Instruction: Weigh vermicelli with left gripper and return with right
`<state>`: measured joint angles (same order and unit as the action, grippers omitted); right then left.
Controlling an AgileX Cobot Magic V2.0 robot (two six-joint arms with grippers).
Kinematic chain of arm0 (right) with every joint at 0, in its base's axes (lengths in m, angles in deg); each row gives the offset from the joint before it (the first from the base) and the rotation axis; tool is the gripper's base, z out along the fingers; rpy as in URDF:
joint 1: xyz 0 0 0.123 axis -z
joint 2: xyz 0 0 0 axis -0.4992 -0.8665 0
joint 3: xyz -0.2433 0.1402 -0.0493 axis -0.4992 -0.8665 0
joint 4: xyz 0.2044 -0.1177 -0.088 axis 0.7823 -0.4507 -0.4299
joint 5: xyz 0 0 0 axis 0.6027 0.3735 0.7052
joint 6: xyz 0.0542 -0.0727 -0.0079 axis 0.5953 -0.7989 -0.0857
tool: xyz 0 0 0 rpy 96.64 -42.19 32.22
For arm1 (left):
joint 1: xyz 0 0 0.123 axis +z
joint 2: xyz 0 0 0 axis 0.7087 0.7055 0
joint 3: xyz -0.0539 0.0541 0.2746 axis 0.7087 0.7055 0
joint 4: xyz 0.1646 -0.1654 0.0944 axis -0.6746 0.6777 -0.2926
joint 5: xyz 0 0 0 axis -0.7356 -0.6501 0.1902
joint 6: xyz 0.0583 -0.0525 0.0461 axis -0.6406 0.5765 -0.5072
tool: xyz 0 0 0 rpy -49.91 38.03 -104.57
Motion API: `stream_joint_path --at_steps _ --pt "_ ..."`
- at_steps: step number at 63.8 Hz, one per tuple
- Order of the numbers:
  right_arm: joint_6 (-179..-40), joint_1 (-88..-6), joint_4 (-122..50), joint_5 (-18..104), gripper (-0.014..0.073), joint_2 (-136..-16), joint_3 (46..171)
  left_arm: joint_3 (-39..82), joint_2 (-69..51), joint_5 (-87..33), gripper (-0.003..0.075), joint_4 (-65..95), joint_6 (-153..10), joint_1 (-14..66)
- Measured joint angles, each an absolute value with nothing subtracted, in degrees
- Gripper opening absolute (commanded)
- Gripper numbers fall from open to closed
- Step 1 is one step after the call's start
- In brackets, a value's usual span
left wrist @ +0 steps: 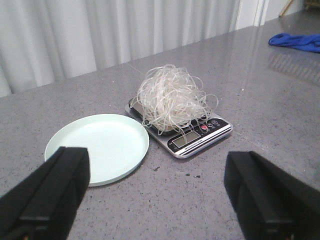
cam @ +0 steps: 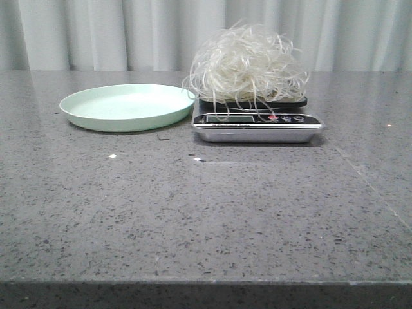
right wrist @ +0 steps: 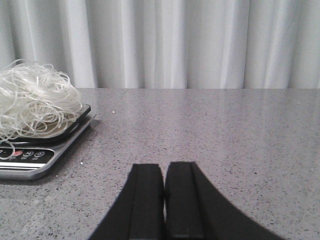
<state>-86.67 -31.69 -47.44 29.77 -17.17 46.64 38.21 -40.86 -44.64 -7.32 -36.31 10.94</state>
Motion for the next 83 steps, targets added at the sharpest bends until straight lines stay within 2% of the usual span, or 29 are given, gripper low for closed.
stream_joint_path --at_steps 10,14,19,22,23,24,28,34,48,56,68,83 --pt "-86.67 -31.69 -47.44 29.77 0.0181 -17.17 46.64 48.38 -53.51 -43.18 0.0595 -7.22 -36.31 10.94" --pt "-86.67 -31.69 -47.44 29.77 0.0181 -17.17 46.64 51.42 -57.37 -42.96 0.0561 -7.13 -36.31 10.94" --pt "-86.67 -31.69 -47.44 29.77 0.0181 -17.17 46.64 54.76 -61.18 -42.96 0.0437 -7.10 -36.31 10.94" --pt "-86.67 -31.69 -47.44 29.77 0.0181 -17.17 46.64 56.13 -62.61 -42.64 0.0307 -6.85 -36.31 10.94" --pt "-86.67 -31.69 -47.44 29.77 0.0181 -17.17 46.64 56.27 -62.78 -42.64 0.0307 -6.85 -36.31 10.94" --pt "-86.67 -31.69 -47.44 29.77 0.0181 -17.17 46.64 56.62 -63.20 -42.44 0.0237 -6.85 -36.31 10.94" --pt "-86.67 -31.69 -47.44 29.77 0.0181 -17.17 46.64 56.99 -63.81 -41.62 0.0108 -6.73 -36.31 10.94" --pt "-86.67 -31.69 -47.44 29.77 0.0181 -17.17 46.64 57.37 -64.03 -40.45 0.0155 -6.73 -36.31 10.94" --pt "-86.67 -31.69 -47.44 24.76 0.0181 -17.17 46.97 57.84 -64.03 -39.57 0.0145 -6.73 -36.31 10.94" --pt "-86.67 -31.69 -47.44 28.27 0.0181 -17.65 52.94 57.84 -64.03 -39.45 0.0145 -6.54 -36.31 10.94" --pt "-86.67 -31.69 -47.44 40.19 0.0181 -29.67 68.84 57.84 -64.03 -39.34 0.0145 -6.28 -36.31 10.94" --pt "-86.67 -31.84 -47.44 43.19 0.0193 -38.84 71.39 57.84 -64.03 -39.34 0.0145 -6.28 -36.31 10.94"
